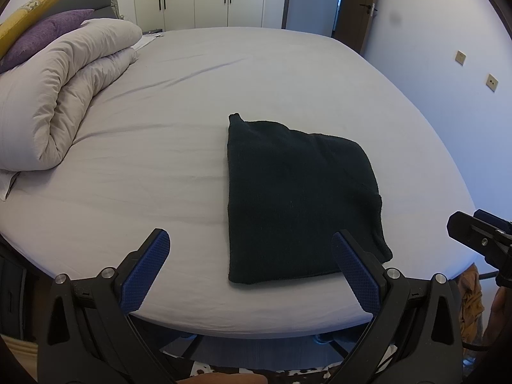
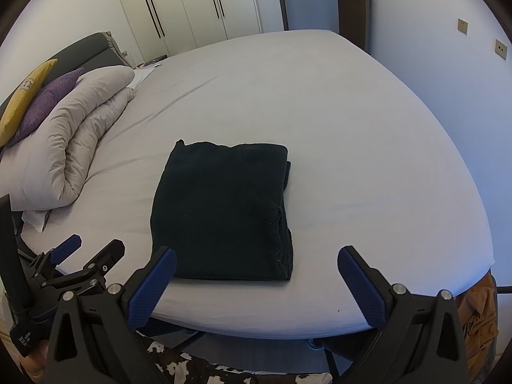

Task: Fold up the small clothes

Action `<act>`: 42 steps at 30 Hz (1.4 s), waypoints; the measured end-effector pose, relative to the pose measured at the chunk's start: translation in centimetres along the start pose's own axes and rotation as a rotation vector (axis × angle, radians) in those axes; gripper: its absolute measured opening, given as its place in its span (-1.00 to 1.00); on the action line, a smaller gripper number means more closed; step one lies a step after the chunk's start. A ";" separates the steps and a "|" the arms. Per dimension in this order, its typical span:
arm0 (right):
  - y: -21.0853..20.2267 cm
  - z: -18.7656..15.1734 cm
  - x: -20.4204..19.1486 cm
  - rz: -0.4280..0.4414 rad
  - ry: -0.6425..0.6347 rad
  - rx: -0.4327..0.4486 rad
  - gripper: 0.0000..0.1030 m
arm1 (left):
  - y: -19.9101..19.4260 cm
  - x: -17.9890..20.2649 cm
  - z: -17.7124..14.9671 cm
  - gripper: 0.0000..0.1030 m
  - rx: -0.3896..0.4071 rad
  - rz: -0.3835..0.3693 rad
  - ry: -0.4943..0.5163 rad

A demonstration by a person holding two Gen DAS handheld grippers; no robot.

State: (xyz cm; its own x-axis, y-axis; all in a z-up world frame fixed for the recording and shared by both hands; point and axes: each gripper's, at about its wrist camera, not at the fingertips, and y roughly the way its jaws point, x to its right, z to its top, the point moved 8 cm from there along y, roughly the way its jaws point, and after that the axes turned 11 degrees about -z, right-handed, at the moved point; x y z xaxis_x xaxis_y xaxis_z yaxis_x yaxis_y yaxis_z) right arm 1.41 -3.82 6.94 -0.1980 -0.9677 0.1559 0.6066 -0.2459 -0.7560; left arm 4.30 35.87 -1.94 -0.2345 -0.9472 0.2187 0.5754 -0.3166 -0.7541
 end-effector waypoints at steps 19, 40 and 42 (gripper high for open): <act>0.3 -0.4 0.1 -0.003 -0.007 -0.004 1.00 | 0.3 -0.6 -0.1 1.00 -0.009 -0.004 0.002; 0.4 -0.4 0.2 0.003 -0.008 -0.008 1.00 | 0.7 -0.6 -0.4 1.00 -0.015 -0.005 0.003; 0.3 -0.5 0.1 0.003 -0.008 -0.008 1.00 | 0.7 -0.7 -0.4 1.00 -0.015 -0.005 0.003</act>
State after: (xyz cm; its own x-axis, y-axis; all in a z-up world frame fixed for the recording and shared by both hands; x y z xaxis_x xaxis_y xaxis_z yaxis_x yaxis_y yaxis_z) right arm 1.20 -3.99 6.46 -0.1897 -0.9690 0.1583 0.6009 -0.2421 -0.7618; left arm 4.54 36.31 -2.83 -0.2401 -0.9453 0.2208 0.5626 -0.3209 -0.7619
